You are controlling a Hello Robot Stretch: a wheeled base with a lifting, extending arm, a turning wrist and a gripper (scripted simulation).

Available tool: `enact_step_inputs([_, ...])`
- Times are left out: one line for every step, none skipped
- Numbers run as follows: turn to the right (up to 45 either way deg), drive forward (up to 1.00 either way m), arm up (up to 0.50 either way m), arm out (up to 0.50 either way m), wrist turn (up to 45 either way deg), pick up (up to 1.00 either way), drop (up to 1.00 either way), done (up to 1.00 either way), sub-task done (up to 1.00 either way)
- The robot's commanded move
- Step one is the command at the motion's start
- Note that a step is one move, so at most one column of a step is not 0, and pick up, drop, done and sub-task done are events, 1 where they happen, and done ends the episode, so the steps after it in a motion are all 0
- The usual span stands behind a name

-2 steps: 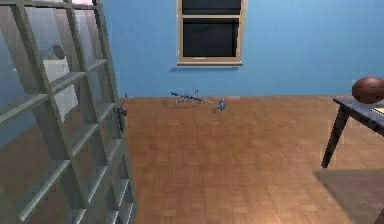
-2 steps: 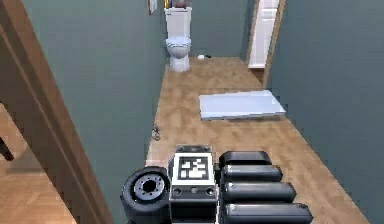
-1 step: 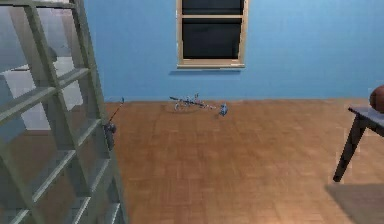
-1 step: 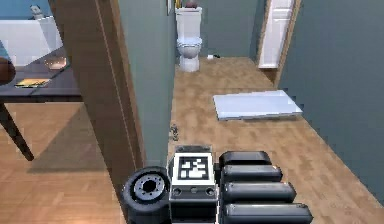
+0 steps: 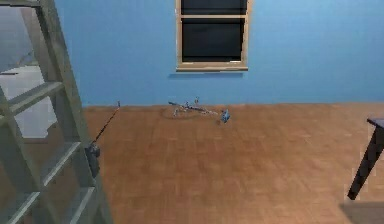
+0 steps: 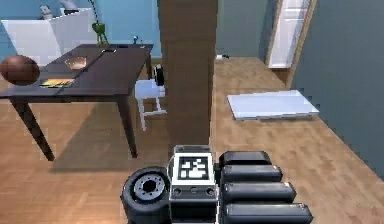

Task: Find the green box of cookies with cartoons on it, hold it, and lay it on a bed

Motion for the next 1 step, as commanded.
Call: enact_step_inputs([30.0,0.0,0.0,0.0,0.0,0.0,0.0,0.0,0.0])
